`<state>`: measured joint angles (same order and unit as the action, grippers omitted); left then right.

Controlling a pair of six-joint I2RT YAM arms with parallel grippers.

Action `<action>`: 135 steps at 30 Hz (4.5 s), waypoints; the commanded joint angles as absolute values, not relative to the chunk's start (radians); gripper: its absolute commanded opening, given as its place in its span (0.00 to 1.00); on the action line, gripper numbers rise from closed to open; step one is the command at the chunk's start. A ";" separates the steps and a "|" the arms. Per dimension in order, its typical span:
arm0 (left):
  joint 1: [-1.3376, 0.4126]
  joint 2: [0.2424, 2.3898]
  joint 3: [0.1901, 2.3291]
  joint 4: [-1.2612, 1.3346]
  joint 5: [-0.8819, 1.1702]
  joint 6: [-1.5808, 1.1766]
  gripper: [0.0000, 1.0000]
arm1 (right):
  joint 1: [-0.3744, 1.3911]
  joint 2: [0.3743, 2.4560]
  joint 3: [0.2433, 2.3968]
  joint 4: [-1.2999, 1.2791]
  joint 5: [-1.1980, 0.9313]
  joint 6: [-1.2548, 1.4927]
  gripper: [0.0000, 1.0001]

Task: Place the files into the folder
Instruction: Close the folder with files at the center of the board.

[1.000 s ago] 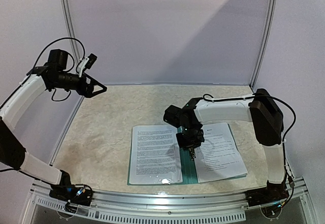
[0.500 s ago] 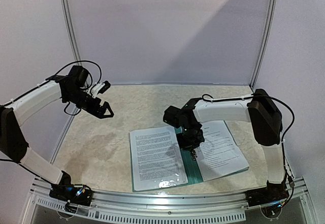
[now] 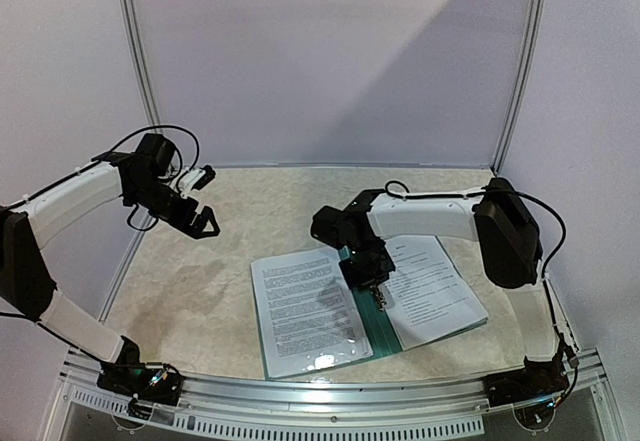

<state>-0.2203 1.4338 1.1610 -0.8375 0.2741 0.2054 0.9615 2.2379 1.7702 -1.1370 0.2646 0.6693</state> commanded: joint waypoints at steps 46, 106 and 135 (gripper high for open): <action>-0.336 1.658 1.043 -0.693 0.488 -0.079 1.00 | 0.855 1.987 1.501 -0.728 0.181 0.615 0.00; -0.582 1.714 1.408 -0.637 0.774 -0.188 1.00 | 0.807 2.109 1.497 -0.450 -0.021 0.738 0.38; -0.917 2.067 1.949 -0.746 0.446 -0.192 1.00 | 0.423 1.423 1.005 -0.718 0.235 0.679 0.61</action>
